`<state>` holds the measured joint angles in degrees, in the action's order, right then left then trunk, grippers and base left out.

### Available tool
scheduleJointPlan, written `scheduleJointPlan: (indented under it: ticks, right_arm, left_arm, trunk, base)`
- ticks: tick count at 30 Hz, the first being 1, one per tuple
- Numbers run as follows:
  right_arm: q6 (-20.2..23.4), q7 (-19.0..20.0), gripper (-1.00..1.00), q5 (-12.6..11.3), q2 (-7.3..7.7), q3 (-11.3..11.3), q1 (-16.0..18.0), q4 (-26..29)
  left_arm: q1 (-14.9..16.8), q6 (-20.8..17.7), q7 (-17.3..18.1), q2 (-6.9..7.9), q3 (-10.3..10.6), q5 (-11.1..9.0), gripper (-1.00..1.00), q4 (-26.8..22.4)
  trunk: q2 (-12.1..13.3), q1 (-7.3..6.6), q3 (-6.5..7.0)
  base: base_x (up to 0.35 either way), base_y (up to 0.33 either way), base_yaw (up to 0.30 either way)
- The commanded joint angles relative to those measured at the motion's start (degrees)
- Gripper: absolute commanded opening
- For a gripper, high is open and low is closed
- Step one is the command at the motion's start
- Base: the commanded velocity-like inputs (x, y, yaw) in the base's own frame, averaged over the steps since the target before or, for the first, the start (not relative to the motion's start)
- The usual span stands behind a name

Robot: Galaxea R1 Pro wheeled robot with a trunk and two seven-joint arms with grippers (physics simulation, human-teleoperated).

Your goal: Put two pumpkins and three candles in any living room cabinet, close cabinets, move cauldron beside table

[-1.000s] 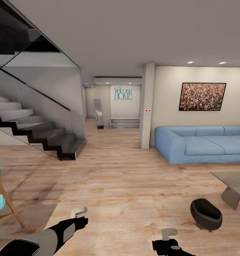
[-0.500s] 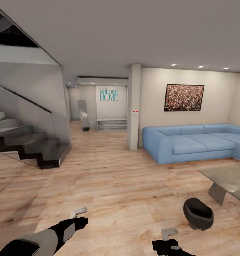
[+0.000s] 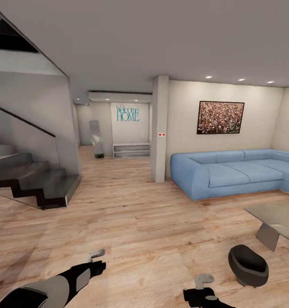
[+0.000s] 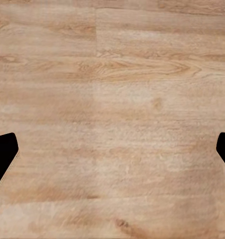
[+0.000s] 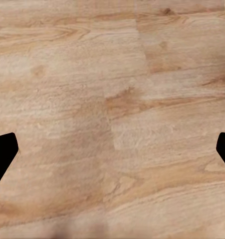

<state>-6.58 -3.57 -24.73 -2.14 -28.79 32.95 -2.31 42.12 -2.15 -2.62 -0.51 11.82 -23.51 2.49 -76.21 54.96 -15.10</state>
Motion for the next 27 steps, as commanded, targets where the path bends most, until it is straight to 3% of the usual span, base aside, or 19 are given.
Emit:
scheduleJointPlan:
  ticks: [1, 7, 27]
  right_arm:
    - [-0.4, 0.0, 1.00, -0.5, -0.06, -0.4, 0.1, -0.2]
    - [-0.4, -0.1, 1.00, -0.5, -0.06, -0.4, 0.1, -0.2]
    - [-0.4, -0.2, 1.00, -0.7, -0.05, -0.4, 0.1, -0.2]
  left_arm:
    - [0.1, -0.1, -0.1, -0.02, 0.5, -0.5, 1.00, 0.1]
    - [0.1, -0.1, -0.1, -0.02, 0.5, -0.5, 1.00, 0.1]
    - [0.1, 0.0, -0.1, -0.02, 0.5, -0.5, 1.00, 0.1]
  trunk:
    - [0.0, 0.04, -0.07]
    - [0.0, 0.04, -0.07]
    - [0.0, 0.04, -0.07]
  base:
    - [0.298, 0.192, 0.000]
    - [0.298, 0.192, -0.066]
    - [0.298, 0.188, -0.275]
